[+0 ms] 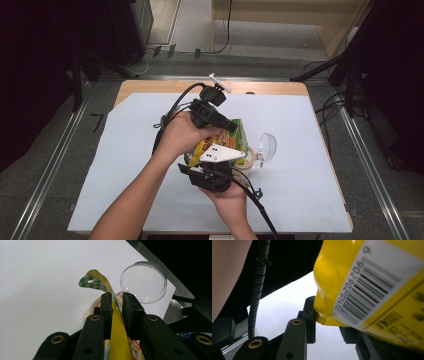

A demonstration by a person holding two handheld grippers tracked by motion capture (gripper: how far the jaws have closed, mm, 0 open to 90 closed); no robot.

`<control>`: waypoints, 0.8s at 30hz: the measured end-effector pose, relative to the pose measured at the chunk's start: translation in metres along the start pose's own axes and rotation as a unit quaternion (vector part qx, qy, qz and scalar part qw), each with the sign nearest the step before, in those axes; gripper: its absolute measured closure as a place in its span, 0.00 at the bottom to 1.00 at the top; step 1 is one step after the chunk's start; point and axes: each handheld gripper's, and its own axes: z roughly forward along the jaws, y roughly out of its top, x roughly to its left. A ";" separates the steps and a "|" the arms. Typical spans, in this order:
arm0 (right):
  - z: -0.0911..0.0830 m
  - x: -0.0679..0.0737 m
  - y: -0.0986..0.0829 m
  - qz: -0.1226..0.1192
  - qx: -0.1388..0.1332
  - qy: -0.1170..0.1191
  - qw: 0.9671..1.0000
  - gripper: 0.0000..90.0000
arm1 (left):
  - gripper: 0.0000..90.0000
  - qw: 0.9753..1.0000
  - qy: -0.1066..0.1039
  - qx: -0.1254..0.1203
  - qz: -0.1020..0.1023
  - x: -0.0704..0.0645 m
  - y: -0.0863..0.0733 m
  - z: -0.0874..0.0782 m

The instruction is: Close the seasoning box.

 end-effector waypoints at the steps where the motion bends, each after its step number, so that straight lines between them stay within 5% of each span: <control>1: 0.000 0.000 0.000 0.000 0.001 0.000 1.000 0.79 | 0.88 1.000 0.001 0.002 -0.001 0.000 0.000 0.000; 24: 0.000 -0.001 -0.001 -0.010 0.008 -0.003 1.000 0.79 | 0.87 1.000 -0.005 0.002 -0.006 0.003 -0.001 0.002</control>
